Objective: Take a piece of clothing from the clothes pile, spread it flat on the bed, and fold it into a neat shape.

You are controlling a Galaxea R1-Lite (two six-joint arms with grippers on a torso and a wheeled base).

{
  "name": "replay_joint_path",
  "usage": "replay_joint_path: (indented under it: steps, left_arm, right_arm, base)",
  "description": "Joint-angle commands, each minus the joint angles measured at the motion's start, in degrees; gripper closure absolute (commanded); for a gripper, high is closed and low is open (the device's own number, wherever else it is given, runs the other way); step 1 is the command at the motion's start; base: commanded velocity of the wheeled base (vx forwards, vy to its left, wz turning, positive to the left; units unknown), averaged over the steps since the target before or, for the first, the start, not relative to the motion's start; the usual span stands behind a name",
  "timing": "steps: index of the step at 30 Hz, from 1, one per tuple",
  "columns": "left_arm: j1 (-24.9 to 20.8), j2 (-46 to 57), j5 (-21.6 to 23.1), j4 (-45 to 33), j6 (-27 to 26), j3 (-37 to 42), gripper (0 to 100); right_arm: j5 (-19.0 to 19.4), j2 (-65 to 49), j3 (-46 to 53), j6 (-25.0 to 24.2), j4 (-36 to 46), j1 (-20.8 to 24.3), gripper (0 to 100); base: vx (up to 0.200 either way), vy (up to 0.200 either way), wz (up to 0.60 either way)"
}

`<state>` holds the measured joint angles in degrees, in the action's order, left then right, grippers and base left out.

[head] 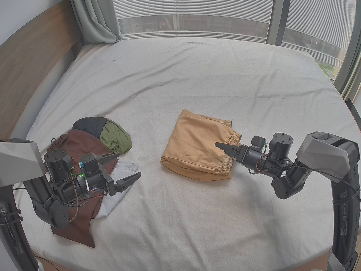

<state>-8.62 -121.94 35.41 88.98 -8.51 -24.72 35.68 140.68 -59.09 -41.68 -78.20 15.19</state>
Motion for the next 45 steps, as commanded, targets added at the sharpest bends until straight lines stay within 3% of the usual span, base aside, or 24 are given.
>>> replay_joint_path:
  steps: [1, 14, 15, 20, 26, 27, 34, 37, 45]
  left_arm:
    - [0.0, 0.0, 0.0, 0.1, 0.0, 0.1, 0]
    - [-0.9, 0.3, 0.0, 0.1, 0.1, 0.1, 0]
    - [-1.3, 0.7, 0.0, 0.1, 0.2, 0.3, 0]
    - [-1.2, 1.2, 0.0, 0.1, 0.1, 0.3, 0]
    - [-2.3, 6.1, 0.2, 0.0, 0.1, 2.5, 0]
    - [-2.6, 7.4, 0.2, 0.0, 0.0, 3.5, 0]
    - [-3.0, 14.9, 0.3, 0.0, 0.1, 9.5, 0]
    - [-2.5, 17.4, 0.4, 0.0, -0.5, 12.6, 0]
    - [-3.1, 29.9, 0.2, -0.6, -2.5, 22.7, 0]
  right_arm:
    - [-0.3, 3.3, -0.9, 0.0, -0.1, -0.2, 0]
    - [-0.9, 1.2, 0.7, -0.1, -2.0, 0.3, 0]
    - [-0.9, -5.2, 4.4, -0.1, -2.8, 0.5, 0]
    - [-1.2, -13.2, 11.7, 1.1, -5.2, 1.2, 0]
    - [-2.5, -20.7, 26.8, 15.5, -8.5, 2.2, 0]
    - [-4.3, -21.9, 30.3, 20.7, -9.2, 2.4, 0]
    - [-11.1, -28.6, 41.3, 37.4, -10.0, 1.7, 0]
    - [-12.8, -32.6, 44.8, 39.0, -9.5, 0.5, 0]
    - [-12.8, -47.1, 54.1, 39.6, -9.3, -4.7, 0]
  base:
    - [0.0, 0.0, 0.0]
    - [0.0, 0.0, 0.0]
    - [0.0, 0.0, 0.0]
    - [0.0, 0.0, 0.0]
    - [0.0, 0.0, 0.0]
    - [0.0, 0.0, 0.0]
    - [0.0, 0.0, 0.0]
    - [0.0, 0.0, 0.0]
    - [0.0, 0.0, 0.0]
